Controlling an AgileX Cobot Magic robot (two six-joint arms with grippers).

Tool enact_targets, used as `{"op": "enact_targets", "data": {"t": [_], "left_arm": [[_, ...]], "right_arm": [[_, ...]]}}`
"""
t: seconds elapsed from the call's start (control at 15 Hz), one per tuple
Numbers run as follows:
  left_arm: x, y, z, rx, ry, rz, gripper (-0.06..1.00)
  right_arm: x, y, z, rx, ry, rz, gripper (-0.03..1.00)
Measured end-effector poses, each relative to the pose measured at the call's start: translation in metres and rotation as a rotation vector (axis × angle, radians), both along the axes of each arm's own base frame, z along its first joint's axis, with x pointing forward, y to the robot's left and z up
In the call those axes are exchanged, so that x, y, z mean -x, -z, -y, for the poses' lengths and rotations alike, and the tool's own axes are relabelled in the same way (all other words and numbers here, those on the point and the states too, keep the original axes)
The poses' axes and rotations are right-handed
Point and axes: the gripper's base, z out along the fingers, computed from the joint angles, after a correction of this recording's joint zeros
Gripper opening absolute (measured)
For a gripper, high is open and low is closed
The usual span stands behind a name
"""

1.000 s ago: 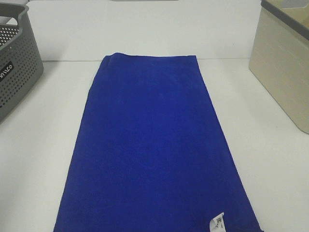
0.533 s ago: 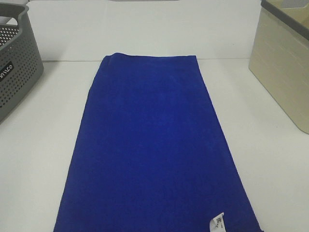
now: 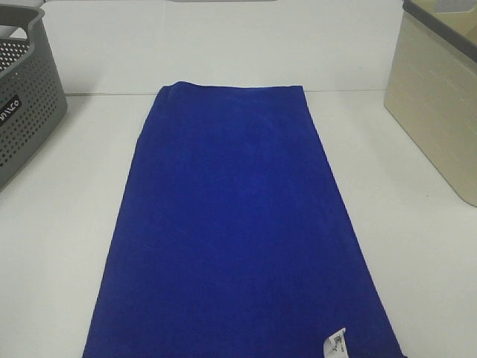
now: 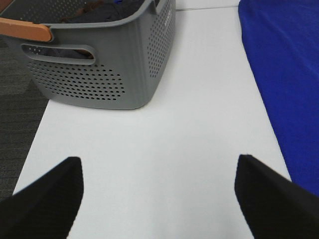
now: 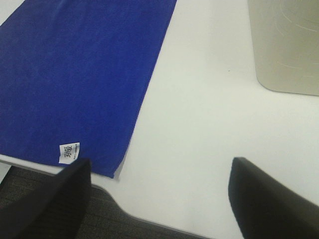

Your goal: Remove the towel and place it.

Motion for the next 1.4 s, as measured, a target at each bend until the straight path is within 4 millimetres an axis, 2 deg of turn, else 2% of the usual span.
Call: {"op": "enact_targets", "data": {"t": [0.4, 0.8, 1.4], "left_arm": [[-0.0013, 0.0001, 0.0059, 0.019, 0.063, 0.009, 0.78], [-0.0013, 0.0001, 0.0064, 0.016, 0.012, 0.009, 0.78], [-0.0014, 0.0004, 0.0064, 0.016, 0.011, 0.008, 0.78]], "right_arm": [[-0.0002, 0.0005, 0.0000, 0.000, 0.000, -0.001, 0.75], [-0.0013, 0.0005, -0.0008, 0.000, 0.077, -0.001, 0.75], [-0.0013, 0.0005, -0.0008, 0.000, 0.078, -0.001, 0.75]]}}
